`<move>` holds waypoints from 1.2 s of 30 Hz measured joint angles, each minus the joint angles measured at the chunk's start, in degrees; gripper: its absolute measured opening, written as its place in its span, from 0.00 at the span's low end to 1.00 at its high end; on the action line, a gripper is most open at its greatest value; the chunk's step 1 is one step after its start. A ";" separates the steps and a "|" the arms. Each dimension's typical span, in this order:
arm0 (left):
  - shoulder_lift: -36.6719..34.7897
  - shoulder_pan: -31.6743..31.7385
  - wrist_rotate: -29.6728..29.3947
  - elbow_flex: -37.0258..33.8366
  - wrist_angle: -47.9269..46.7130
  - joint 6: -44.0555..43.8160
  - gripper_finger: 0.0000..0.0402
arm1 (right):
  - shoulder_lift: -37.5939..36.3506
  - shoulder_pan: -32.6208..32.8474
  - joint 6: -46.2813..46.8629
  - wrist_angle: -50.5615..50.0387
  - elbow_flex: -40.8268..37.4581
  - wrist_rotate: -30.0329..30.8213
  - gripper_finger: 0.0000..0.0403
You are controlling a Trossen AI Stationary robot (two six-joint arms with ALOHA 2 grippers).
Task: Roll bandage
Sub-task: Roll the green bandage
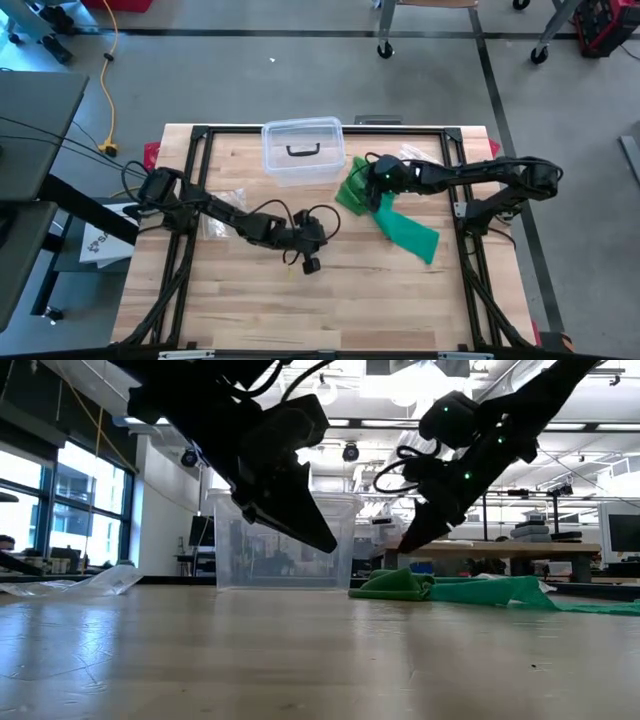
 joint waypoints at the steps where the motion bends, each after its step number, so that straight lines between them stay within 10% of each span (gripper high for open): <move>1: -0.01 0.00 0.12 0.00 0.03 0.00 0.00 | 0.61 0.00 1.22 0.39 -0.20 0.17 0.55; 11: -0.01 -2.88 -1.36 0.00 1.89 -3.63 0.00 | 10.10 0.21 5.05 8.36 -2.36 2.24 0.51; 17: -0.01 -9.14 -8.16 0.00 4.03 -7.14 0.00 | 9.46 1.58 4.40 7.76 -2.10 2.69 0.20; 20: -0.01 -12.23 -12.57 0.02 4.41 -9.75 0.00 | 6.30 2.29 4.22 5.09 -2.25 2.13 0.08; 36: -2.77 -15.82 -22.56 0.09 2.13 -12.49 0.01 | -20.60 18.75 4.99 -6.46 7.09 1.07 0.09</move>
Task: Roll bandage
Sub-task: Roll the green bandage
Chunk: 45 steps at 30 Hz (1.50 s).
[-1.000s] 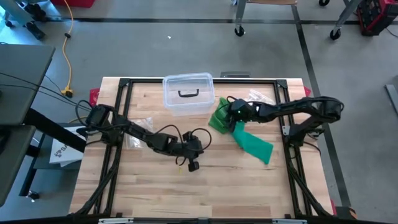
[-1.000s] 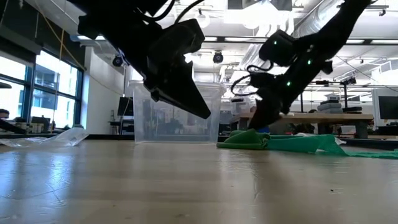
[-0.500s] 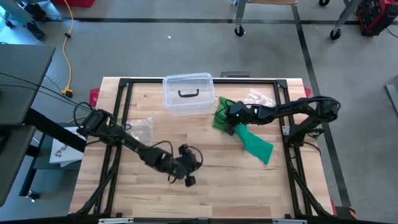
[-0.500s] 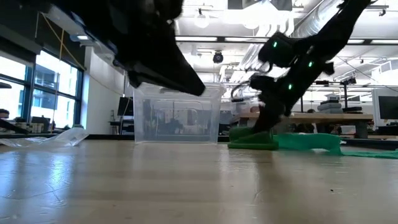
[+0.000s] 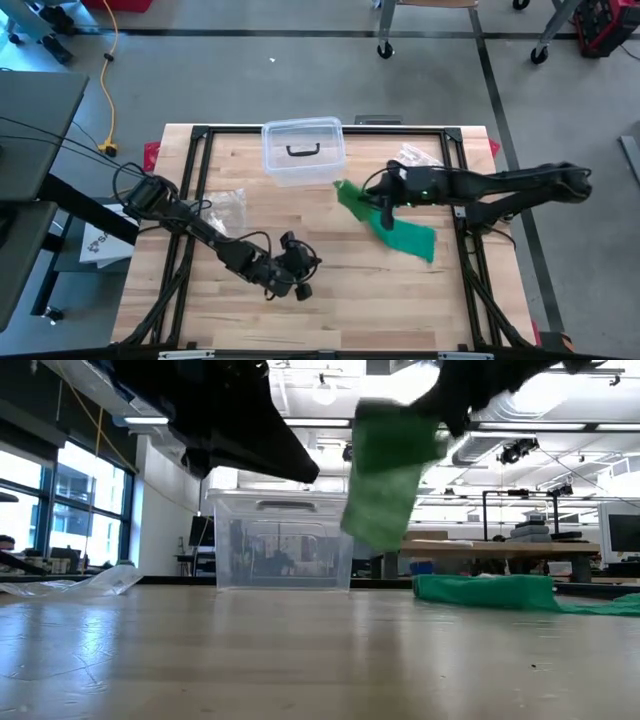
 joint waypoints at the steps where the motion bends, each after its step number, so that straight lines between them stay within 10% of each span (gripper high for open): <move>1: -0.69 0.00 -0.30 0.00 -0.69 0.32 0.02 | -0.53 1.00 -0.11 -0.82 0.65 -0.33 0.09; 15: -4.73 3.18 -6.46 0.00 -5.95 14.41 0.35 | -1.10 12.97 -2.02 -0.47 1.92 -10.16 0.11; 23: -2.45 9.60 10.44 0.02 14.89 29.79 0.56 | -1.10 15.14 -2.04 1.34 1.94 -10.11 0.11; 32: 2.79 12.42 17.67 0.00 23.13 29.97 0.42 | -1.08 15.15 -2.04 1.65 1.96 -10.09 0.11; 39: 1.42 9.87 3.11 -0.08 2.27 25.07 0.29 | -1.06 15.15 -1.55 -1.22 1.96 -9.19 0.11; 45: 1.33 9.22 10.64 -0.09 2.83 25.33 0.30 | -1.08 15.15 -0.90 -1.98 1.96 -7.97 0.11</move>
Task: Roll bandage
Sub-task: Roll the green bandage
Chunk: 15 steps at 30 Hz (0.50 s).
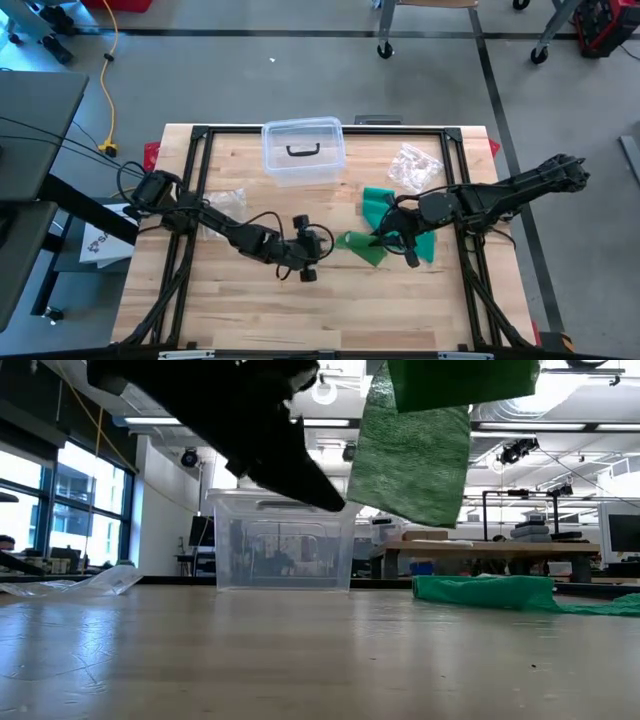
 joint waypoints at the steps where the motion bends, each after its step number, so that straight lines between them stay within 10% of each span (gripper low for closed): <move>1: -0.04 0.00 1.10 0.00 0.82 0.39 0.32 | 0.00 0.00 0.00 -0.02 0.00 0.00 0.11; 15: 0.15 2.65 -4.88 0.07 8.63 -3.83 0.54 | 0.00 0.00 0.07 0.00 0.00 0.61 0.11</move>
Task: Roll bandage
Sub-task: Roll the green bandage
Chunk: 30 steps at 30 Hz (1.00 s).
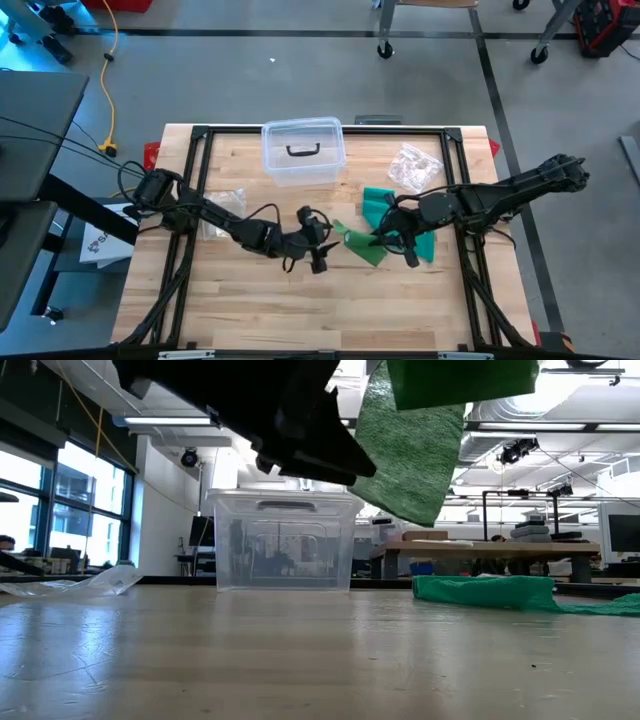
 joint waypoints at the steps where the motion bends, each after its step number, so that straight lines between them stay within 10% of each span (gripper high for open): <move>1: 0.02 -0.22 -0.12 0.00 -1.23 -0.68 0.54 | 0.00 0.00 -0.09 -0.05 0.00 0.00 0.11; 14: 0.20 -0.87 0.65 0.00 10.47 6.39 0.54 | 0.00 0.00 0.04 -0.07 0.00 0.00 0.11; 23: 0.20 -2.47 0.46 -0.02 -4.86 -3.42 0.54 | 0.00 0.00 0.04 -1.07 0.00 0.00 0.11; 30: 0.20 -2.42 -1.68 -0.02 9.45 7.24 0.54 | 0.00 0.00 -0.04 -0.74 0.00 0.00 0.11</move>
